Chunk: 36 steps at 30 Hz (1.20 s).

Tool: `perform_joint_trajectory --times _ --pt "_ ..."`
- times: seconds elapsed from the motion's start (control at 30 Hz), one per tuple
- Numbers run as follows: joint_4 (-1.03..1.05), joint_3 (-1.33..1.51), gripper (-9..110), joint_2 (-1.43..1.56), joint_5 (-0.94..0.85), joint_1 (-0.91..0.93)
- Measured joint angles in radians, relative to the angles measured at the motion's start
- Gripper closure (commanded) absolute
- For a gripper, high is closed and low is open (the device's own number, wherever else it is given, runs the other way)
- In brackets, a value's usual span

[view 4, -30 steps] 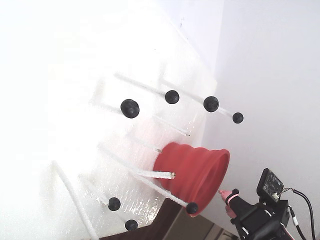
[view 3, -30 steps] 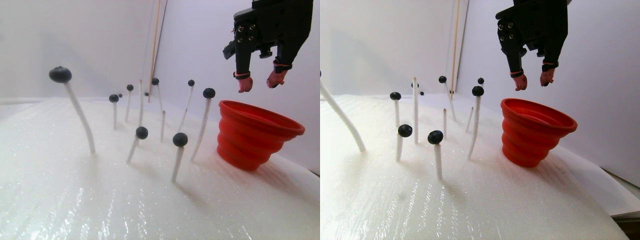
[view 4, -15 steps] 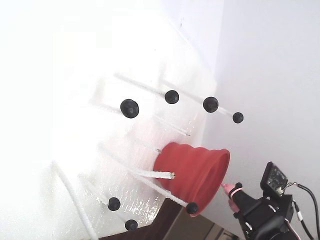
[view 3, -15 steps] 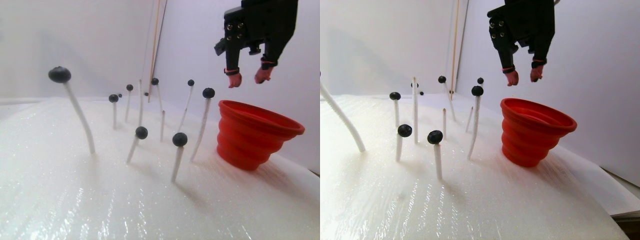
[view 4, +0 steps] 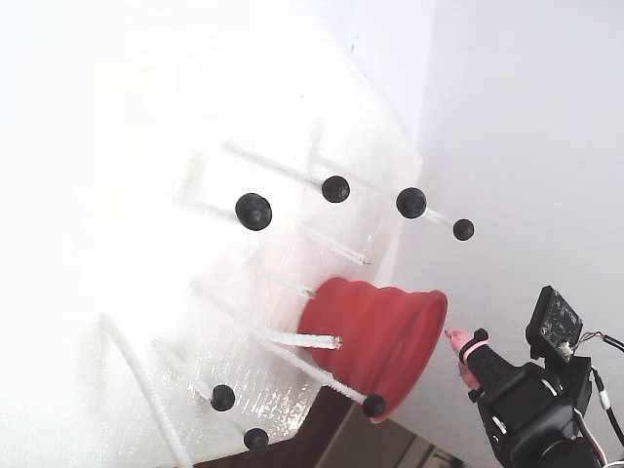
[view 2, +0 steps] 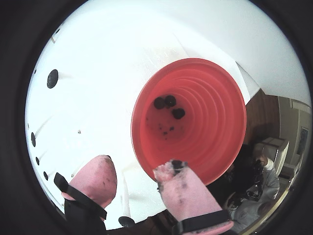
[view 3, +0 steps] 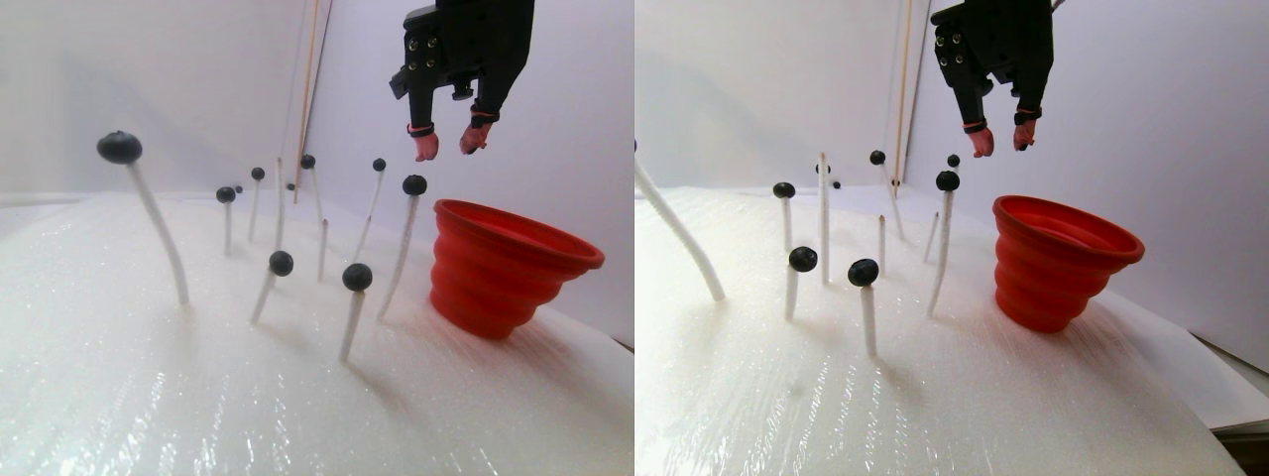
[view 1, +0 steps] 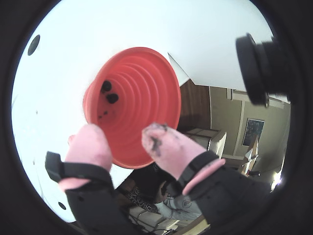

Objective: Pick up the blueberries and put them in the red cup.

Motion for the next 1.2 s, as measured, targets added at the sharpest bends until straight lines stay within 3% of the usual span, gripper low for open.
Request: perform_joint_trajectory --times 1.2 --pt "-0.061 -0.046 85 -0.091 -0.023 -0.15"
